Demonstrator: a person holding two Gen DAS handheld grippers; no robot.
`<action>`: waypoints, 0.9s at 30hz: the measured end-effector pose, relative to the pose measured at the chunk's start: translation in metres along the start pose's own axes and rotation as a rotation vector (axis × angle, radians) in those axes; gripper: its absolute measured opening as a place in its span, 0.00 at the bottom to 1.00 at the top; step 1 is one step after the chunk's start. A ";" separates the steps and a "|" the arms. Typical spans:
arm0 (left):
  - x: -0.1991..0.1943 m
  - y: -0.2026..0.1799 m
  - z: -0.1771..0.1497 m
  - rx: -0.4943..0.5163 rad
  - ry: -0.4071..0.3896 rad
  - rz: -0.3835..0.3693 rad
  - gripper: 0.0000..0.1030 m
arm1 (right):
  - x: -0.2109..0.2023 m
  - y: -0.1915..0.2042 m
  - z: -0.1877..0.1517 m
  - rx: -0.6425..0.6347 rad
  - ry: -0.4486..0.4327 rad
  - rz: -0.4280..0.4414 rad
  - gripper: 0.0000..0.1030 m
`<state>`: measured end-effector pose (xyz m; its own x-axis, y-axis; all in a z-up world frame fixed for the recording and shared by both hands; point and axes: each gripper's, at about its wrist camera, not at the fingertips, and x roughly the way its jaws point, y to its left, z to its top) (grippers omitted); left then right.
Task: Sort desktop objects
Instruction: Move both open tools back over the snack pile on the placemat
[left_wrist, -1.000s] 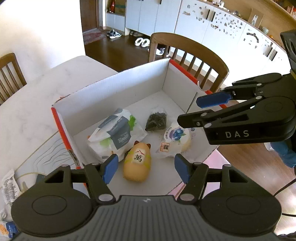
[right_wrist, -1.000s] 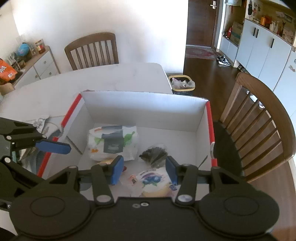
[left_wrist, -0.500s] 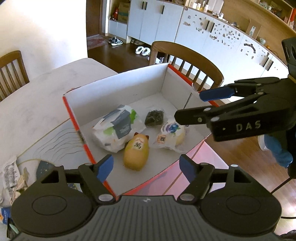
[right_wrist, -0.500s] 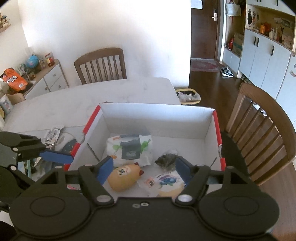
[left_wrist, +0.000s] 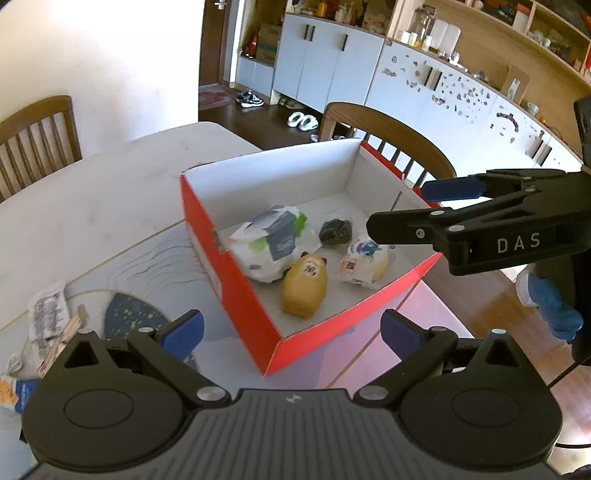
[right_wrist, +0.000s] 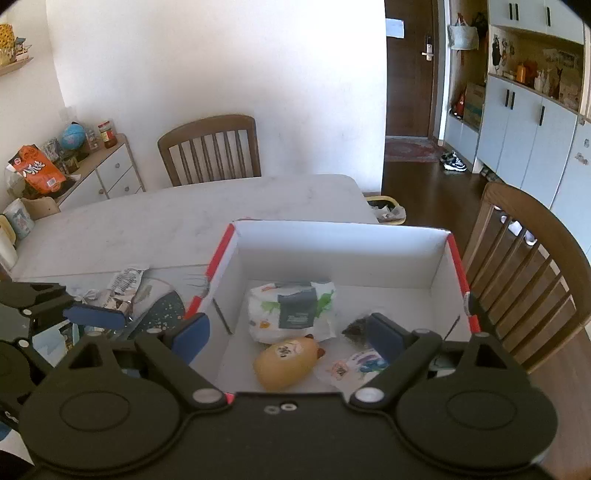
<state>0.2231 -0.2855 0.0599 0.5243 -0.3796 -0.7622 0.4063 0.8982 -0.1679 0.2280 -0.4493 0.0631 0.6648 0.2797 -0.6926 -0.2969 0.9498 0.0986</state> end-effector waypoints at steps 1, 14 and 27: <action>-0.003 0.003 -0.002 -0.002 -0.004 0.004 0.99 | -0.001 0.003 0.000 0.002 -0.001 0.001 0.90; -0.054 0.061 -0.036 -0.047 -0.060 0.072 0.99 | -0.007 0.069 -0.010 -0.008 -0.005 0.016 0.90; -0.098 0.129 -0.073 -0.071 -0.118 0.144 0.99 | 0.000 0.142 -0.023 -0.056 -0.002 0.054 0.90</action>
<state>0.1693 -0.1160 0.0669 0.6591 -0.2653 -0.7037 0.2686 0.9570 -0.1093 0.1696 -0.3175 0.0606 0.6483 0.3308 -0.6858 -0.3701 0.9240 0.0958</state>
